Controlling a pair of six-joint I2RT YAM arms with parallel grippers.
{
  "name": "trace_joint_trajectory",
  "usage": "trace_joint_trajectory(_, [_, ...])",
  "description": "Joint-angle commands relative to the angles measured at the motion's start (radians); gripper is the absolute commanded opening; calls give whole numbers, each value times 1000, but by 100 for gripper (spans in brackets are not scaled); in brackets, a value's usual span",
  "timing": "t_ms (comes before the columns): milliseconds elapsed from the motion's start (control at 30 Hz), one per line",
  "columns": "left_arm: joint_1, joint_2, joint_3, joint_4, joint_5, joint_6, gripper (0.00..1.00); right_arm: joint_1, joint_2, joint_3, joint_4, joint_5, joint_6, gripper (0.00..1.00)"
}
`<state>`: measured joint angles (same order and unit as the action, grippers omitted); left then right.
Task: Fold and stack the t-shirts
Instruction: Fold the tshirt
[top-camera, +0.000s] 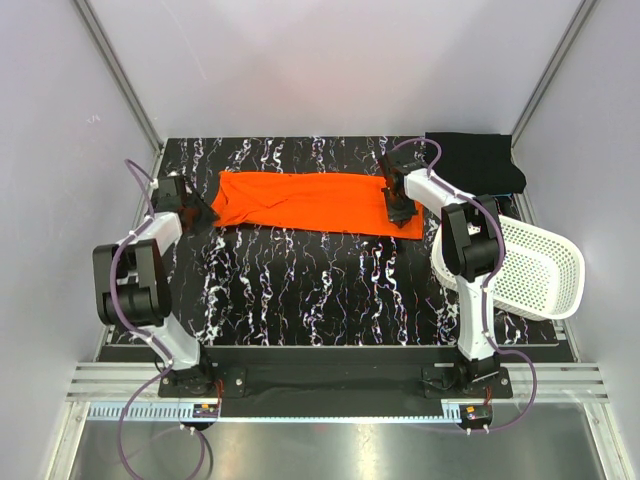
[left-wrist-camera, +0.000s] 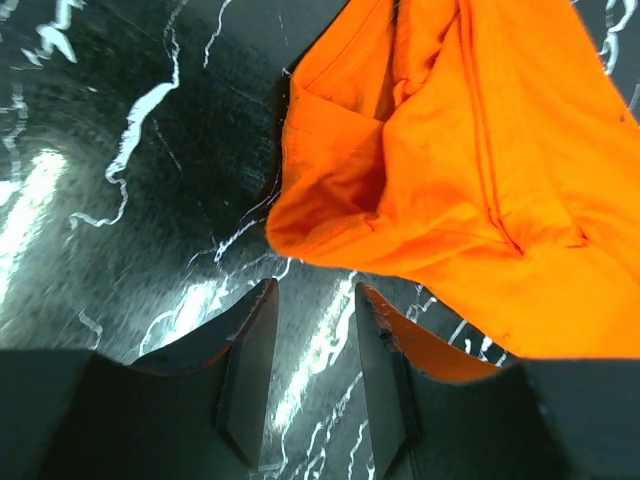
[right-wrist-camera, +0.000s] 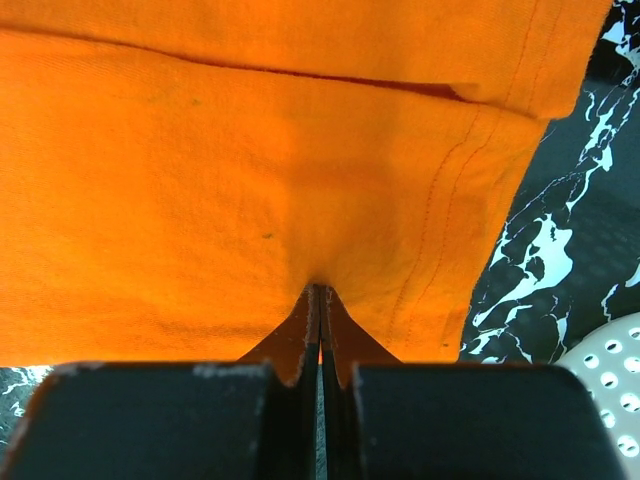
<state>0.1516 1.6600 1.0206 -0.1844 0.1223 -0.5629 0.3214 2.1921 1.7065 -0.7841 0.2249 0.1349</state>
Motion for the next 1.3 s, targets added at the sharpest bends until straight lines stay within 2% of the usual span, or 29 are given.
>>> trace_joint_trajectory(0, [3,53,39,68,53,-26,40,-4,-68,1,-9,7,-11,0])
trace_joint_trajectory(267, [2,153,136,37,51,-26,41,-4,-72,-24,-6,31,-30,0])
trace_joint_trajectory(367, [3,181,182,25,40,-16,34,-4,-86,-38,-4,45,-46,0])
trace_joint_trajectory(433, [2,210,214,25,30,-8,22,-4,-98,-51,0,51,-50,0])
trace_joint_trajectory(500, [3,233,245,16,33,-3,20,-4,-113,-62,11,45,-54,0])
trace_joint_trajectory(667, [3,274,265,13,71,1,1,-4,-135,-91,26,63,-67,0])
trace_joint_trajectory(733, [3,273,268,-1,57,9,1,-4,-135,-94,26,76,-72,0])
trace_joint_trajectory(867, [3,222,259,-26,-15,44,8,-4,-137,-99,26,56,-75,0])
trace_joint_trajectory(933, [5,186,262,-39,-73,54,18,-4,-137,-108,25,37,-77,0])
trace_joint_trajectory(1000, [12,149,272,-73,-102,58,34,-4,-141,-123,29,40,-75,0])
trace_joint_trajectory(1167, [31,63,207,-78,-99,-3,33,-4,-153,-134,42,33,-70,0])
trace_joint_trajectory(1267, [74,31,117,10,2,-104,35,-4,-163,-133,42,24,-69,0])
